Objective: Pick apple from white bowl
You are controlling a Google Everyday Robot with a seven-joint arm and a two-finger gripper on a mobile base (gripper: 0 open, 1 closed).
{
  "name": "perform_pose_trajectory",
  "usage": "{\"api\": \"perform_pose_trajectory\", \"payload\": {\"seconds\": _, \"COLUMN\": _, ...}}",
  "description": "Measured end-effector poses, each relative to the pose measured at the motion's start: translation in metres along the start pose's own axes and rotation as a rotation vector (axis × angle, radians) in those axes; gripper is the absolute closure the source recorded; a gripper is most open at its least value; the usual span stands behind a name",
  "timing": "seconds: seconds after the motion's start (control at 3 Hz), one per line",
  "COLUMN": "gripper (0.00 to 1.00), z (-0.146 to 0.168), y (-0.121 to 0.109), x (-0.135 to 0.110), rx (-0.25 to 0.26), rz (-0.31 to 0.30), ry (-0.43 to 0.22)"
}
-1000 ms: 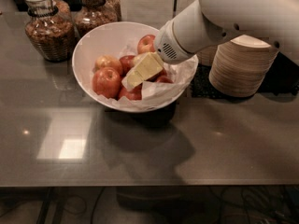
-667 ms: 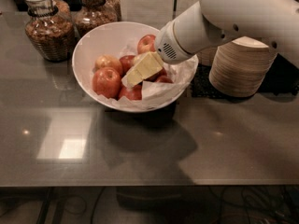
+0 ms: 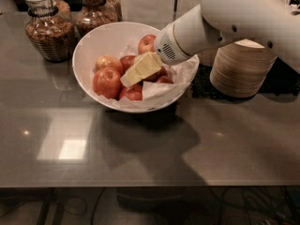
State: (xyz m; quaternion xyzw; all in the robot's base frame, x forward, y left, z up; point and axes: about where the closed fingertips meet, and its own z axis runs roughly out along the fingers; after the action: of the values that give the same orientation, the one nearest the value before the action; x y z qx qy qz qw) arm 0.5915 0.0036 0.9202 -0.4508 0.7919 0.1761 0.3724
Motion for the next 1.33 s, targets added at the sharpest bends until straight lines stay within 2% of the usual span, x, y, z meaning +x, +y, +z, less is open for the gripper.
{"api": "perform_pose_trajectory", "payload": {"seconds": 0.33, "gripper": 0.00, "z": 0.0061, "y": 0.0045, "x": 0.0107, "rx": -0.013, "rz": 0.022, "ry": 0.003}}
{"api": "perform_pose_trajectory", "payload": {"seconds": 0.67, "gripper": 0.19, "z": 0.0061, "y": 0.0046, "x": 0.0108, "rx": -0.014, "rz": 0.022, "ry": 0.003}}
{"api": "perform_pose_trajectory", "payload": {"seconds": 1.33, "gripper": 0.66, "z": 0.0061, "y": 0.0047, "x": 0.0108, "rx": -0.014, "rz": 0.022, "ry": 0.003}}
